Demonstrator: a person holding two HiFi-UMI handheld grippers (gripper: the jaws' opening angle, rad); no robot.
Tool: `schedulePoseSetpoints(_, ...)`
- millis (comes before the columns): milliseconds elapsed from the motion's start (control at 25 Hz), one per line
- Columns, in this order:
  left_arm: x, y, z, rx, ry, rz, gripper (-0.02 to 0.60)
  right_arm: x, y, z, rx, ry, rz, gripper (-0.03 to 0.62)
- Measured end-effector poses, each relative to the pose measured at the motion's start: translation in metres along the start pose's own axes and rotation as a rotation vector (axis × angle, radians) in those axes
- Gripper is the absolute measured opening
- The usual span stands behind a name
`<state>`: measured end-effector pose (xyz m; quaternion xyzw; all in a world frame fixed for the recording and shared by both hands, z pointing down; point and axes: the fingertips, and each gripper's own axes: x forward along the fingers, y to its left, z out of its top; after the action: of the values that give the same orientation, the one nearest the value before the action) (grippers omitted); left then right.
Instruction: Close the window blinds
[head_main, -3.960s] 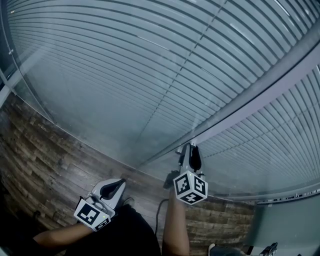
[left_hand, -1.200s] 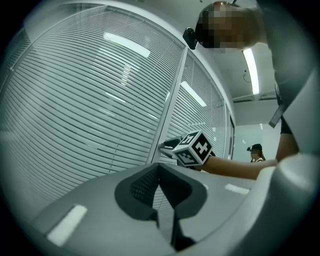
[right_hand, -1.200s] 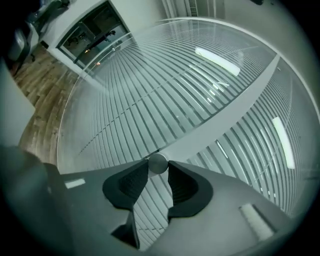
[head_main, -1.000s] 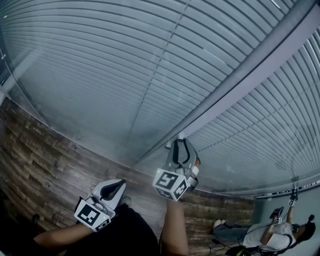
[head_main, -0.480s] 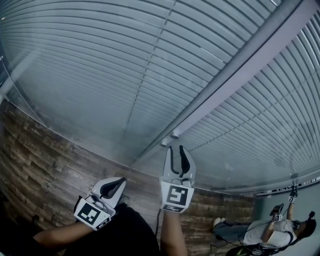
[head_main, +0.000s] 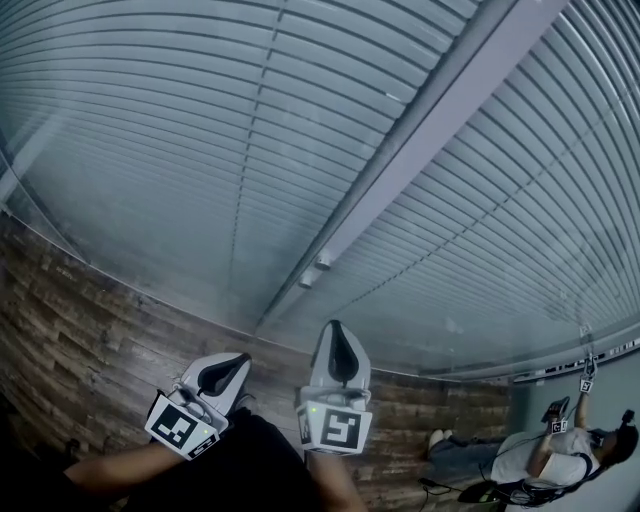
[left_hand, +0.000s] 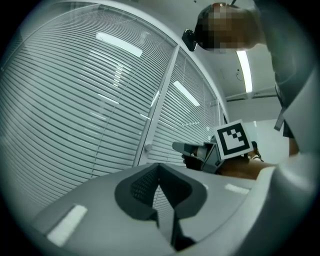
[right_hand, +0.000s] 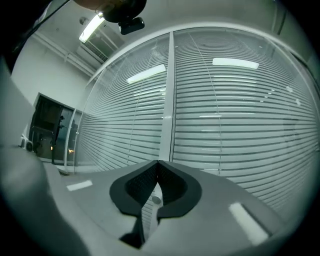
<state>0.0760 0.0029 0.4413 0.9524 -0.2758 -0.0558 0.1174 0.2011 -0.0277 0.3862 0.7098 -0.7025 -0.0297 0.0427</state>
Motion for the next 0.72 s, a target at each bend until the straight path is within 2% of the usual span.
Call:
schedulePoseSetpoints(360, 0.017, -0.02, 0.002, 0.017, -0.027, 0.005, -0.002, -0.03, -0.002, -0.004, -0.008, -0.02, 0.039, 0.0)
schedulePoseSetpoints(720, 0.034, -0.036, -0.015, 0.042, -0.014, 0.025, -0.002, -0.04, -0.027, -0.019, 0.015, -0.016, 0.044, 0.0)
